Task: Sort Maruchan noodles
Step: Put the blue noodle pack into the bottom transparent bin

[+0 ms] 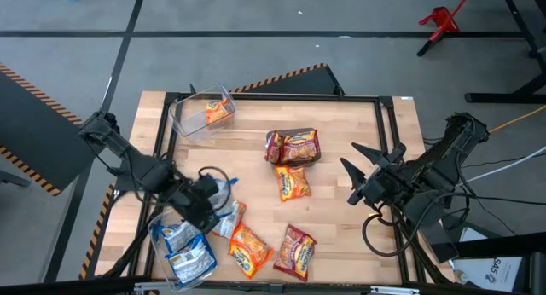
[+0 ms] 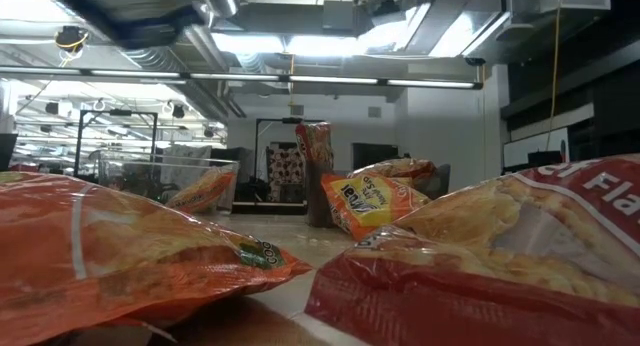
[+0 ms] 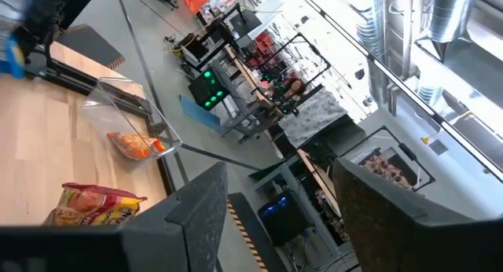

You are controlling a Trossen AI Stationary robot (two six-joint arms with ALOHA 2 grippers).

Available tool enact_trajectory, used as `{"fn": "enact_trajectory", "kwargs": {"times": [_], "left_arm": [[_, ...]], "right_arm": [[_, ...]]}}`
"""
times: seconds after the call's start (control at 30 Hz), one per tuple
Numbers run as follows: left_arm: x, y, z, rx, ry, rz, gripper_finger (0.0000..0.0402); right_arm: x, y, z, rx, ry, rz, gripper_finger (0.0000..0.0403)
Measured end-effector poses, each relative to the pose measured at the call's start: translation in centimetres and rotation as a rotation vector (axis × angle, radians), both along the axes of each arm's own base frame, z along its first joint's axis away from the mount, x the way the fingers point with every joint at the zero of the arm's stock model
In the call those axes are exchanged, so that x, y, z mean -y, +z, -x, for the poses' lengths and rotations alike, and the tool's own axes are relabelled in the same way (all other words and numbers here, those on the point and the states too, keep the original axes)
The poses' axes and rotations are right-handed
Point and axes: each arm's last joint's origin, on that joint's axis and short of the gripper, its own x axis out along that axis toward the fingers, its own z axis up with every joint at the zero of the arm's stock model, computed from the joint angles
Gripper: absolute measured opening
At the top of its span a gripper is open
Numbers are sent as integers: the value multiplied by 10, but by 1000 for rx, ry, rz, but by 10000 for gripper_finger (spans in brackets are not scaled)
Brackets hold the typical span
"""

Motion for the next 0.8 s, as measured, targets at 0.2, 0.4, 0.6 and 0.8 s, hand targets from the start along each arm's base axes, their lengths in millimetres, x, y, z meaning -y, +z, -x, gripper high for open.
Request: {"fn": "enact_trajectory", "kwargs": {"times": [0.2, 0.4, 0.6, 0.8], "left_arm": [[12, -4, 21, -263, -5, 175, 14], [18, -6, 36, -478, -14, 277, 14], [20, -6, 47, -598, -19, 296, 14], [20, -7, 57, -713, -24, 280, 14]], "right_arm": [[1, 0, -1, 3, -7, -4, 218], [4, -1, -4, 5, 10, -25, 218], [9, -5, -8, -2, 11, -38, 218], [13, -11, -9, -12, 16, -62, 218]]}}
